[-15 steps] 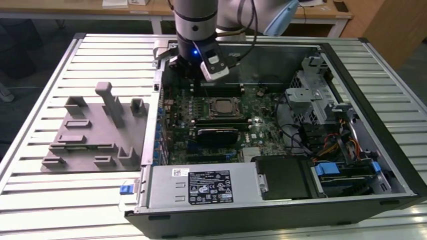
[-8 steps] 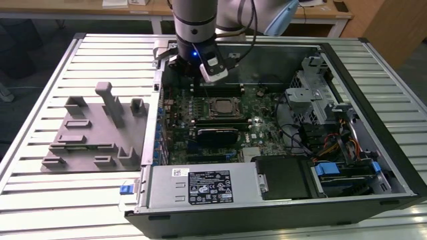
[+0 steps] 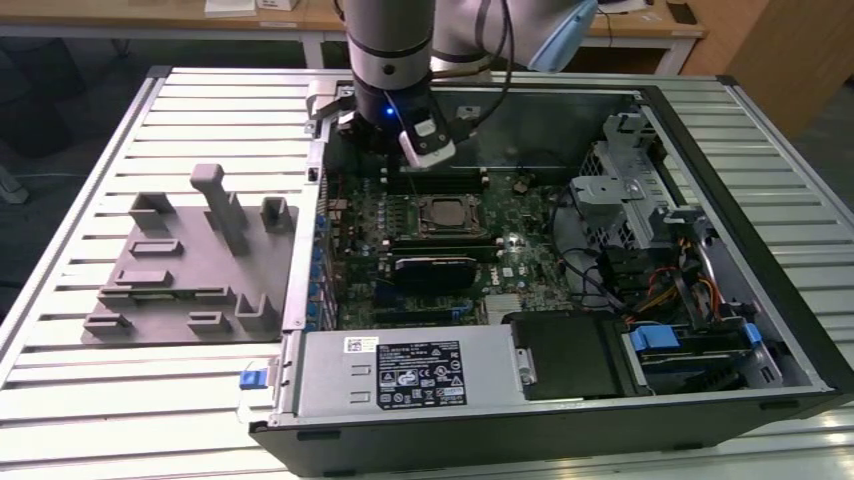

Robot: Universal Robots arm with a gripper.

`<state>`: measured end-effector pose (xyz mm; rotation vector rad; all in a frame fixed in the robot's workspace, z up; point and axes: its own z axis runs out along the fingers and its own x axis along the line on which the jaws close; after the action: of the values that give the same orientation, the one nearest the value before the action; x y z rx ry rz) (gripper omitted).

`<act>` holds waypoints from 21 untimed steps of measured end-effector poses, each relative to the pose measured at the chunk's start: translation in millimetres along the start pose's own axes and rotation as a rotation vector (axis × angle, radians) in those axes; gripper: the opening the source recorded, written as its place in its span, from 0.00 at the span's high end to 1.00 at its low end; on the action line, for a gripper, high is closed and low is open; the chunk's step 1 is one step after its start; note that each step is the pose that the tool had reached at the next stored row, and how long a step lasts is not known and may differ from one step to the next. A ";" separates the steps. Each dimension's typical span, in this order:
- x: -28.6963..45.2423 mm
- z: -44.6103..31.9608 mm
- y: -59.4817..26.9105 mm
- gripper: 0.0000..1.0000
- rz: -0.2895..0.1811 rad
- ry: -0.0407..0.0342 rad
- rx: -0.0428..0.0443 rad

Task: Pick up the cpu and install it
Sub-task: 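Install the first cpu locking lever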

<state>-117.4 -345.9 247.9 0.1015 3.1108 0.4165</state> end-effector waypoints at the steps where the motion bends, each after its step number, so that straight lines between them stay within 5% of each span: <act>1: -1.0 0.1 0.0 0.89 0.000 0.0000 0.0001; 7: -13.5 0.6 0.7 0.89 0.000 -0.0001 0.0000; 16: -48.4 1.2 2.9 0.89 0.000 0.0000 -0.0001; 21: -51.2 1.2 3.1 0.89 0.001 -0.0004 0.0001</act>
<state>-66.1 -345.9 247.1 0.1034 3.1106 0.4163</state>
